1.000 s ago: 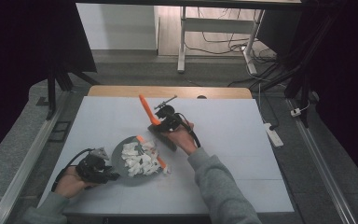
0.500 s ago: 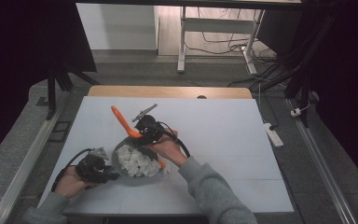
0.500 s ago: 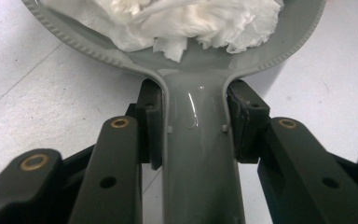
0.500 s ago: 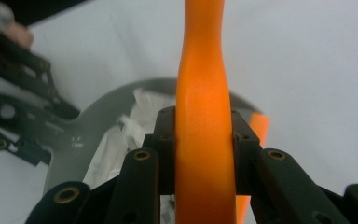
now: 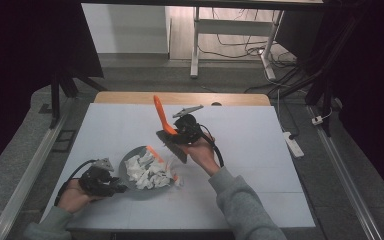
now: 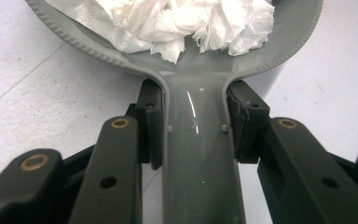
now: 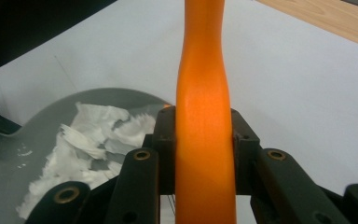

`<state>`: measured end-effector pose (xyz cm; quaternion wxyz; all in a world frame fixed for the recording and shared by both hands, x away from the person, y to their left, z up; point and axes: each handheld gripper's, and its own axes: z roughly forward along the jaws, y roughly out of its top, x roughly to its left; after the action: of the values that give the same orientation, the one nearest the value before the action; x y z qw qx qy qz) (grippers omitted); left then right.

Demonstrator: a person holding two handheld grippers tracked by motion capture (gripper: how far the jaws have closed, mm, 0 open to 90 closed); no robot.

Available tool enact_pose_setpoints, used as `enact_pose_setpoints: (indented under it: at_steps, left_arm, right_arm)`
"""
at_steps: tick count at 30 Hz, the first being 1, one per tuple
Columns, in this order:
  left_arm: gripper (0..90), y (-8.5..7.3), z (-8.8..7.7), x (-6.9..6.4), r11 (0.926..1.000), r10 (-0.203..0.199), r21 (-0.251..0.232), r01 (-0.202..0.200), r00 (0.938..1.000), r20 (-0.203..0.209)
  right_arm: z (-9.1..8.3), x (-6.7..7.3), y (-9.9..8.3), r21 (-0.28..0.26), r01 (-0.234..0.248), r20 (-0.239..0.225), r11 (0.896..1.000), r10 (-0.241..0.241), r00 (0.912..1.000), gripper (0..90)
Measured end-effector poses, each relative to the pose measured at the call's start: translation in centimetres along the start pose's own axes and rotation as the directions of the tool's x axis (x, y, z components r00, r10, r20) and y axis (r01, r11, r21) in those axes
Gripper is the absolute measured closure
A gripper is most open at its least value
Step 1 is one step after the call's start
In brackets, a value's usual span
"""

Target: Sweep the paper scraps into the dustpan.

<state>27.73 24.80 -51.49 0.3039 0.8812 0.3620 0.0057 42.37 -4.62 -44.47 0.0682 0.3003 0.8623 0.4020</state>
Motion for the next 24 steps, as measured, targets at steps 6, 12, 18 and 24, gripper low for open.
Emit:
enact_pose_setpoints:
  at_steps: [6,12,18,24]
  left_arm:
    - [62.0,-0.5,-0.1,-0.1,0.9998,0.016,0.009,-0.016,0.9999,-0.003]
    - [61.9,-1.4,-1.1,-0.1,0.9995,0.030,0.006,-0.030,0.9995,0.003]
    - [61.9,-1.9,-1.5,-0.4,0.9973,0.071,0.017,-0.072,0.9969,0.033]
    - [61.9,-1.7,-1.0,-1.3,0.9923,0.115,0.040,-0.117,0.9918,0.056]
  right_arm:
    - [-1.2,-1.3,-1.4,-0.001,-0.037,0.025,0.999,0.037,0.9990,70.3]
    - [-1.9,-2.3,-3.1,0.030,-0.072,0.046,0.997,0.071,0.9964,70.3]
    - [-2.2,-2.6,-4.5,0.067,-0.089,0.065,0.994,0.085,0.9942,70.3]
    - [-1.9,-2.6,-5.5,0.103,-0.109,0.088,0.989,0.100,0.9911,70.3]
